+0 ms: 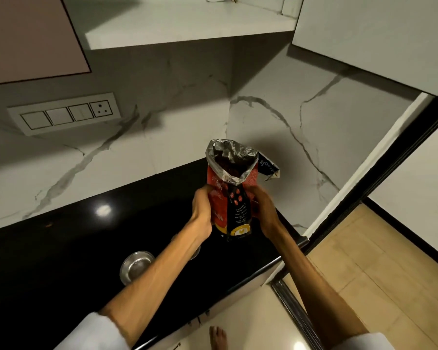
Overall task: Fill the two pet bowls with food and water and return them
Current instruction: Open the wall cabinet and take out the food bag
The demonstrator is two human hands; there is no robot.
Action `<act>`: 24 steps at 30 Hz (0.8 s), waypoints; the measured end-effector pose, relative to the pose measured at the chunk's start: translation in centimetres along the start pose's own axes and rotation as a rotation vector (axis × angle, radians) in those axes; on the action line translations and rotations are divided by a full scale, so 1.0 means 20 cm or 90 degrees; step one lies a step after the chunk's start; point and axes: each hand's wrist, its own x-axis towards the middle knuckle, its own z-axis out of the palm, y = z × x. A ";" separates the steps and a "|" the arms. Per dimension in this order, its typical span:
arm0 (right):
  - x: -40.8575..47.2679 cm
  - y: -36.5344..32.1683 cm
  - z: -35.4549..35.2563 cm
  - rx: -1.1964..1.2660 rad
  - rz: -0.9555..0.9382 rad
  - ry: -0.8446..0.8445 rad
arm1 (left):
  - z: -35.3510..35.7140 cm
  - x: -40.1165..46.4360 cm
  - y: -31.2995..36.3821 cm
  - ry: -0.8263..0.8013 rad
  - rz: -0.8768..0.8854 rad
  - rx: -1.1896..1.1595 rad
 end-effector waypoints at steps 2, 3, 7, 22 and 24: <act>0.04 0.06 -0.01 0.011 0.013 -0.015 | 0.00 0.04 -0.03 0.006 -0.001 0.001; 0.06 0.09 -0.02 0.015 0.021 -0.024 | 0.00 0.05 -0.05 0.010 0.001 0.003; 0.13 0.19 -0.04 0.006 0.049 -0.044 | -0.01 0.11 -0.12 0.035 -0.005 0.019; 0.32 0.48 -0.03 0.047 0.083 -0.104 | -0.09 0.33 -0.33 0.112 -0.024 -0.034; 0.34 0.51 -0.02 0.053 0.102 -0.104 | -0.11 0.36 -0.35 0.121 -0.033 -0.048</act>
